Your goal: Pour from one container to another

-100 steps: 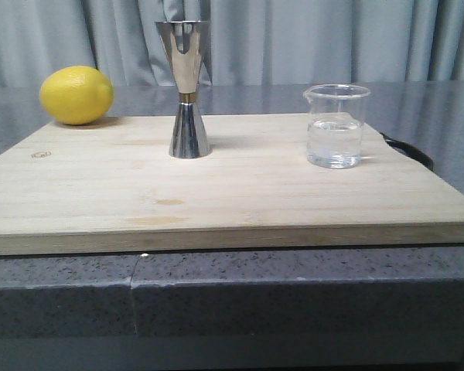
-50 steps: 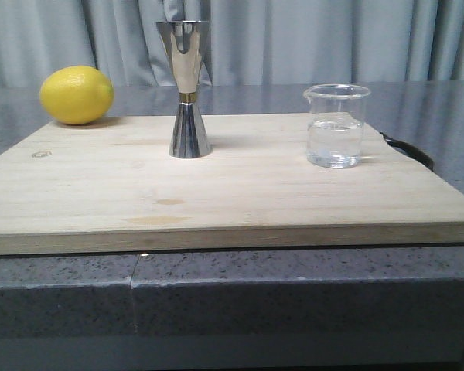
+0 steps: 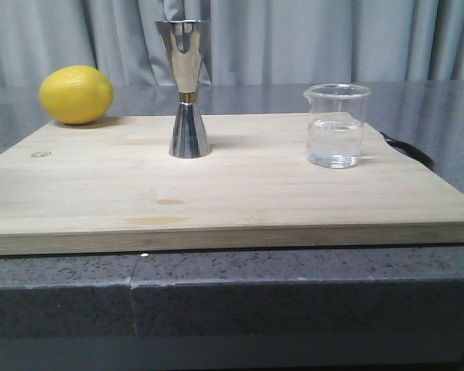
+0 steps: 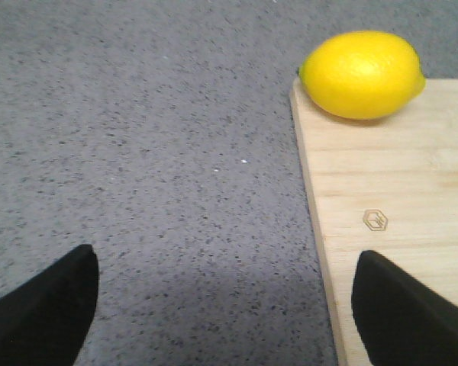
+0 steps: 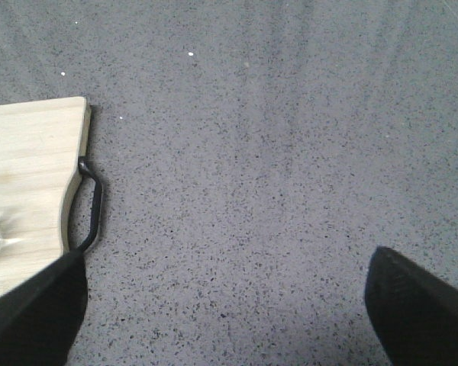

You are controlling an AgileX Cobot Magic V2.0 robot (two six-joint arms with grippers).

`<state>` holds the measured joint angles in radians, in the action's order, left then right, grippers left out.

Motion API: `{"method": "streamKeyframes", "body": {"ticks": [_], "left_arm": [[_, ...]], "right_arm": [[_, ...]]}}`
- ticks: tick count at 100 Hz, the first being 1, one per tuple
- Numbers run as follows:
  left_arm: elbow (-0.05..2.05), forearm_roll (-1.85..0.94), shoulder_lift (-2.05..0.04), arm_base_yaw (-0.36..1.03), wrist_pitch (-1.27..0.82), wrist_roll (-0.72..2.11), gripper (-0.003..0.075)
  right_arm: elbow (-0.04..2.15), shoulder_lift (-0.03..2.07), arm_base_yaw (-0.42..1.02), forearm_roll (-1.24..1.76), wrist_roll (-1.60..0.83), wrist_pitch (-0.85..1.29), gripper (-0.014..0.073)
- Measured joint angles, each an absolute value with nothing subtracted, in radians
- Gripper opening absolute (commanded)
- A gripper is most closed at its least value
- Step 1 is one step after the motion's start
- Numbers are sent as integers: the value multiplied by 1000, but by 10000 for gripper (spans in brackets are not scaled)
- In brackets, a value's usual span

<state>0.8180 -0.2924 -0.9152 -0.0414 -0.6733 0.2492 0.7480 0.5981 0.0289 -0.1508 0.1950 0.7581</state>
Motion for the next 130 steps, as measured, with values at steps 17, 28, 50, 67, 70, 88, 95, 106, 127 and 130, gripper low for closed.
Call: {"method": "streamKeyframes", "body": {"ticks": [17,28,50,67,70,88,95,106,127,130], "left_arm": [[818,-603,-1012,-41,-690,578,617],[818,-871,-1066,-41,-708,887,617],[765,-1362,-1190,-41,-815,1526,617],[742,-1566,-1301,-41,-910,1810,617],[740,-1583,-1321,-41,-933,1841,617],[740,-1691,-1463,-19,-1080,2020,617],[740,-1734,-1514,3,-1120,2080,617],[750,-1759,-1585,47,-1141,2148,617],[827,-1768,-1695,142,-1149,2210,617],[842,-1768,-1708,152,-1149,2212,617]], "right_arm": [[748,603,29,-151,195,758,671],[748,604,29,-151,195,758,671],[748,604,29,-150,195,756,671],[748,604,29,-150,195,751,671],[748,604,29,-150,195,750,671],[748,604,29,-150,195,736,671],[748,604,29,-150,195,727,671],[748,604,29,-150,195,715,671],[748,604,29,-150,195,709,671],[748,604,29,-150,195,709,671]]}}
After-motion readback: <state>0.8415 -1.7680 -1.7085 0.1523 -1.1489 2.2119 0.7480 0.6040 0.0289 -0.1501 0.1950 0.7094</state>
